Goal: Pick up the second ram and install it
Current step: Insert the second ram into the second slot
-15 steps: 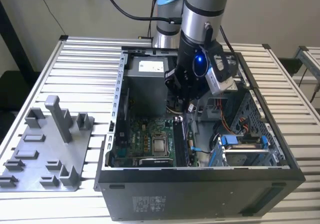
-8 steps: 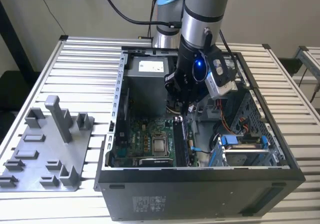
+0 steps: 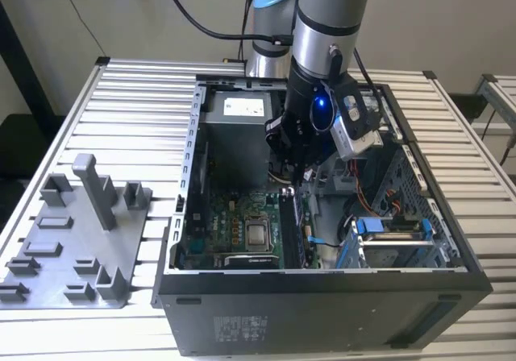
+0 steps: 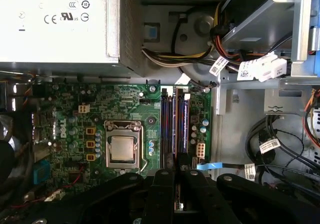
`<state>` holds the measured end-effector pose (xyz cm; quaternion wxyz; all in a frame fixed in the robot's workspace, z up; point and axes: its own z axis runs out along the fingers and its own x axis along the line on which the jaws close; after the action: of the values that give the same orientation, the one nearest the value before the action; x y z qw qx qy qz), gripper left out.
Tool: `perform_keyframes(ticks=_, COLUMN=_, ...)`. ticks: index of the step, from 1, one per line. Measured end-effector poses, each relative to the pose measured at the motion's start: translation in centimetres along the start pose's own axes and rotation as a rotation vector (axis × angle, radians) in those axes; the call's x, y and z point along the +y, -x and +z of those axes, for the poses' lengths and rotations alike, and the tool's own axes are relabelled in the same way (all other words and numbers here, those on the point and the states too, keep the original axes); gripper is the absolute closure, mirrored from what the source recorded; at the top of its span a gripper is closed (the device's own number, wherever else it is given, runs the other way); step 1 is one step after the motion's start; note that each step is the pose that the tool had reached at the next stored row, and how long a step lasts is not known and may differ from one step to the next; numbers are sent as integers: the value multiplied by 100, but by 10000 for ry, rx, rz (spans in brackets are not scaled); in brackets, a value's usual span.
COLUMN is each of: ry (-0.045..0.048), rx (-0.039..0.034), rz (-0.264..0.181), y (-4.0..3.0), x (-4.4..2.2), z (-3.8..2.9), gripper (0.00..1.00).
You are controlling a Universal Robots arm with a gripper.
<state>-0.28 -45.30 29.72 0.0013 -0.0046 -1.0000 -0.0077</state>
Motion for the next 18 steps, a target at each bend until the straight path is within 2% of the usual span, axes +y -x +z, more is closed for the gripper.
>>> perform_keyframes(ticks=3, ry=-3, rx=2, rz=0, y=0, x=0, z=0, gripper=86)
perform_keyframes(ticks=7, ry=-3, rx=2, rz=0, y=0, x=-1, z=40, gripper=86)
perform_keyframes(ticks=18, ry=-2, rx=14, rz=0, y=1, x=-7, z=240, gripper=86)
